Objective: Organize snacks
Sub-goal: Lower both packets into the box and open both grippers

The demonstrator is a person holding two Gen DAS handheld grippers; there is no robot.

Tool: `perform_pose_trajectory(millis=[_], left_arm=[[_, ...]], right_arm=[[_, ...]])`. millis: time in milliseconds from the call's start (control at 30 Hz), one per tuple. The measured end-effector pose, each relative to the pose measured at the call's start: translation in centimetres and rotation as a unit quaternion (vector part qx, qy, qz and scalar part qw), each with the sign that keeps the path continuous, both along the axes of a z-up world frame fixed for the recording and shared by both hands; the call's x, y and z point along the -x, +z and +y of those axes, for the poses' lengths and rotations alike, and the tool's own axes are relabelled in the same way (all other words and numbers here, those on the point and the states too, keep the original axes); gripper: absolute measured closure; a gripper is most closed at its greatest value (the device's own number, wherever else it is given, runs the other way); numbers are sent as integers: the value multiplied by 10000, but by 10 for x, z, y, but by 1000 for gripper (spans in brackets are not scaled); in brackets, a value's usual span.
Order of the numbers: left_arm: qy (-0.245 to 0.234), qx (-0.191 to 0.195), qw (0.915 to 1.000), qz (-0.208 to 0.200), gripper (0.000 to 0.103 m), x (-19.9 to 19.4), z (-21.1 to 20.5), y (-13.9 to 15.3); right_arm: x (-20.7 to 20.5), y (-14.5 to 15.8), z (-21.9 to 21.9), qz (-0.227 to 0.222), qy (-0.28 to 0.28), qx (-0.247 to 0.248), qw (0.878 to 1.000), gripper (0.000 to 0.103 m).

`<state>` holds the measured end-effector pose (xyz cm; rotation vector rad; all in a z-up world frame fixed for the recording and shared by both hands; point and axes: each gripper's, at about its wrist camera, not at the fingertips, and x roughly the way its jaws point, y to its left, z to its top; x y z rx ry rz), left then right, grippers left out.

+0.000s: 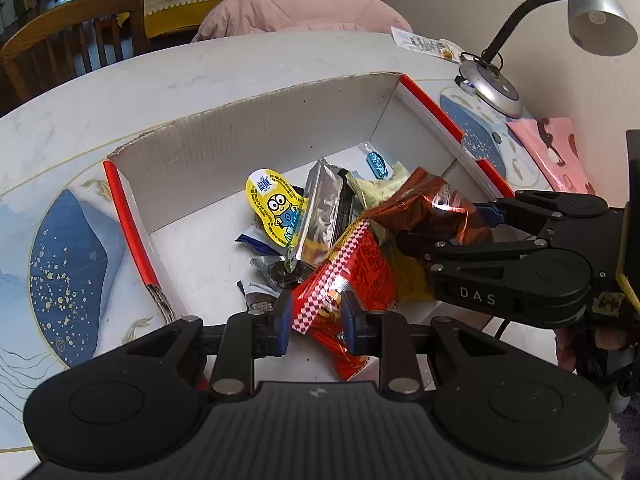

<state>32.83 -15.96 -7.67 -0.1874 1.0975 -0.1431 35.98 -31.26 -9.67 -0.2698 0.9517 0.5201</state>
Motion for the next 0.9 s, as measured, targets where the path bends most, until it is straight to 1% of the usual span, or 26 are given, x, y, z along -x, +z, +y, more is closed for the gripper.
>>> perform_pose_trajectory(millis=[67, 100, 200, 333, 400, 533, 567, 600, 667, 900], left_arm=[[-4, -4, 10000, -26, 78, 2, 1, 1], [0, -14, 10000, -39, 78, 3, 1, 2], [24, 9, 10000, -73, 78, 6, 4, 4], [23, 24, 9999, -155, 77, 12, 7, 10], [9, 31, 9997, -230, 74, 16, 7, 15], [-78, 26, 9992, -403, 73, 25, 7, 27], [-100, 23, 9989, -455, 69, 27, 7, 30], [-109, 32, 9986, -512, 56, 30, 8, 33], [-80, 69, 9977, -671, 40, 36, 10, 41], [-126, -12, 9947, -1022, 39, 58, 15, 62]], right_arm=[[1, 0, -2, 3, -4, -78, 10000, 50], [3, 1, -2, -20, -9, -86, 10000, 44], [8, 6, -2, -139, -33, -104, 9998, 34], [16, 16, -5, -231, -111, -184, 9995, 30], [21, 22, -6, -276, -144, -228, 9993, 28], [35, 37, -6, -447, -194, -313, 9983, 23], [38, 41, -7, -480, -204, -341, 9981, 23], [42, 45, -7, -518, -226, -368, 9977, 22], [49, 53, -7, -576, -252, -429, 9971, 21], [73, 77, -10, -768, -402, -711, 9937, 20]])
